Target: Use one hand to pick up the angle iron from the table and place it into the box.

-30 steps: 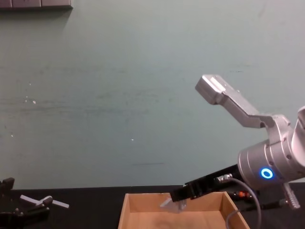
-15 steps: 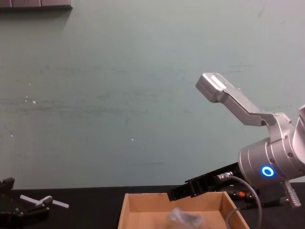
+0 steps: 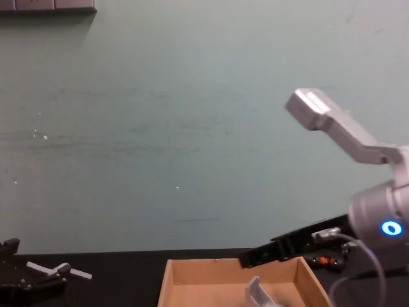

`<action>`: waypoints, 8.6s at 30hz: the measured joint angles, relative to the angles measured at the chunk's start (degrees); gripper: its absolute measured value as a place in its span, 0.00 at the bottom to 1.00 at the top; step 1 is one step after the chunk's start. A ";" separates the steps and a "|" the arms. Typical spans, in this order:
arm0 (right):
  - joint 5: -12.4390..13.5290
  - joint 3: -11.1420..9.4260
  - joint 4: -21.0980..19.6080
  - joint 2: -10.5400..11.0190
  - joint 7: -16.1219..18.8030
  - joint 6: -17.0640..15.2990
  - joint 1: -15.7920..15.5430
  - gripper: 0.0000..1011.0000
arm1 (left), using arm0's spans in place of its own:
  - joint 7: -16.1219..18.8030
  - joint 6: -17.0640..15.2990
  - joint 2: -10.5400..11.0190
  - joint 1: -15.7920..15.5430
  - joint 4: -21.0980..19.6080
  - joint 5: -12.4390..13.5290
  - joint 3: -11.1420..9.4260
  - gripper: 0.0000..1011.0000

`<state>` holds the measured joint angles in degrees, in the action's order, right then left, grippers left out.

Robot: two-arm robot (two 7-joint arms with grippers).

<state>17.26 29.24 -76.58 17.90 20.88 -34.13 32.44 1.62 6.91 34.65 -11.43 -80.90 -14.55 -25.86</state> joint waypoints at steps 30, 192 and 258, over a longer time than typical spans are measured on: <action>4.86 -13.51 -29.44 14.21 -2.45 -9.32 -24.40 0.99 | 0.00 0.00 0.00 0.00 0.00 0.00 0.00 0.99; -9.59 -1.05 -3.31 -3.87 4.44 -8.35 1.44 0.44 | 0.00 0.00 0.00 0.00 0.00 0.01 0.00 0.99; -6.29 -9.46 -31.10 11.22 6.97 -19.86 -19.04 0.99 | 0.00 0.00 0.00 0.00 0.00 0.01 0.00 0.99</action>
<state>10.97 19.78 -107.69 29.12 27.84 -53.99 13.40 1.62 6.91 34.64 -11.43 -80.90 -14.55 -25.86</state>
